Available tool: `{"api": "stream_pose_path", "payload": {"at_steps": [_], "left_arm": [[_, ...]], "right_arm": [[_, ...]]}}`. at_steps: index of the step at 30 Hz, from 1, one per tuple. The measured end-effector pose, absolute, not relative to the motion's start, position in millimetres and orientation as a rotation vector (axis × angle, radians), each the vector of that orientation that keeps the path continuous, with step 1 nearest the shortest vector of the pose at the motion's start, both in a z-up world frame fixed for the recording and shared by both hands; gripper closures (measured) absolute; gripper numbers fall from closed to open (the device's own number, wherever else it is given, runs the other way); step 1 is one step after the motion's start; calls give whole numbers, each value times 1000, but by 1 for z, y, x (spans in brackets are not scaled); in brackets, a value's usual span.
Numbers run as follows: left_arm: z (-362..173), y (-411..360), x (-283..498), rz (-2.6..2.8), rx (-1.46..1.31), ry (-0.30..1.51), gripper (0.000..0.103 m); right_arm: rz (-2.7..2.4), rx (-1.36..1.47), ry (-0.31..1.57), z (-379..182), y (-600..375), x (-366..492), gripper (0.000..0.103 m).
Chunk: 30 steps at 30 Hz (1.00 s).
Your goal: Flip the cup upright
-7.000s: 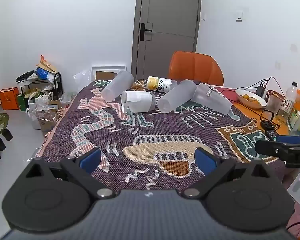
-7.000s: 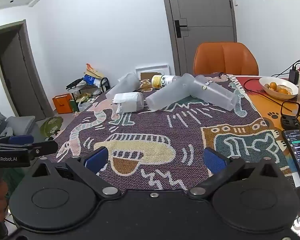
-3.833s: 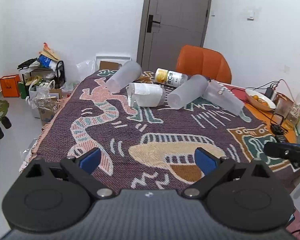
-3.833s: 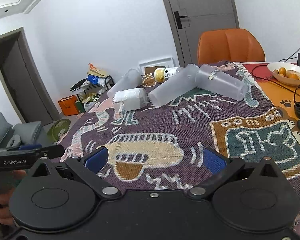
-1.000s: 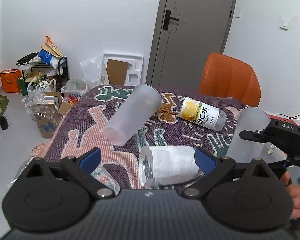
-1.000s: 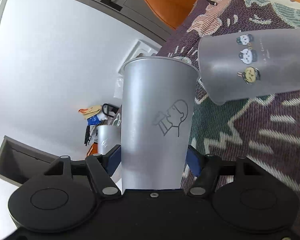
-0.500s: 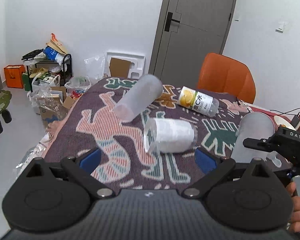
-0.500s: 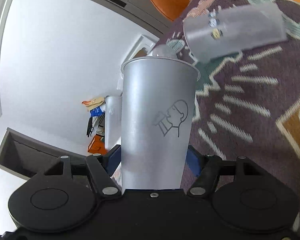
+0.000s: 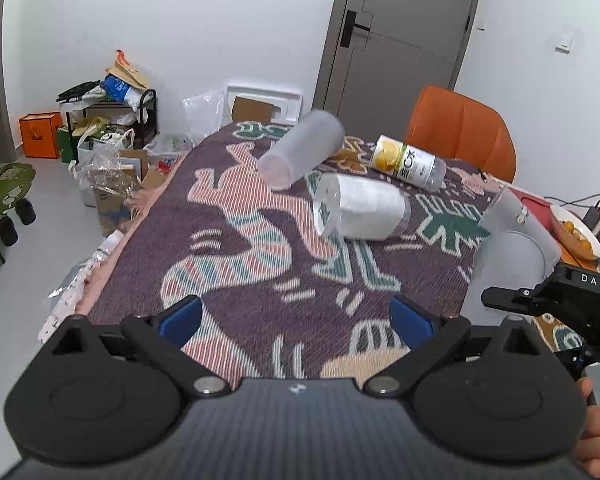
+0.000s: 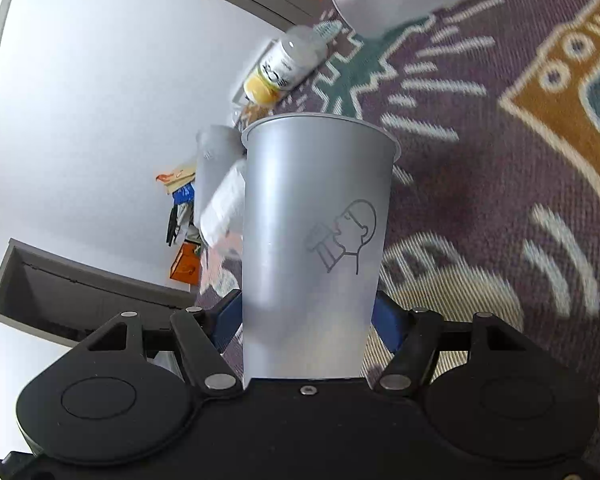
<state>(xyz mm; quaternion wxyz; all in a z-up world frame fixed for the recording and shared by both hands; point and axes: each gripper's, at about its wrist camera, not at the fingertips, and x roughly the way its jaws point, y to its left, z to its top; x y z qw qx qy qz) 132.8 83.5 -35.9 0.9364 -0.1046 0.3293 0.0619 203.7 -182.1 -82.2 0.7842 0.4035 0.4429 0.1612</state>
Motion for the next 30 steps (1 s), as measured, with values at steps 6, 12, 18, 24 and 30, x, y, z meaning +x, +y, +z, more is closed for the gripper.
{"api": "stream_pose_path", "payload": {"at_steps": [6, 12, 18, 24, 30], "left_arm": [[-44, 81, 126, 118, -200, 695, 4], [-41, 73, 126, 100, -186, 691, 4], [-31, 52, 137, 59, -153, 682, 4], [-25, 17, 150, -30, -83, 683, 4], [-24, -17, 167, -108, -29, 704, 4]], "right_arm": [[360, 890, 990, -98, -176, 187, 31], [364, 837, 925, -81, -187, 172, 12], [372, 762, 844, -61, -209, 163, 11], [347, 694, 786, -57, -235, 159, 13], [327, 665, 761, -62, -264, 154, 25]]}}
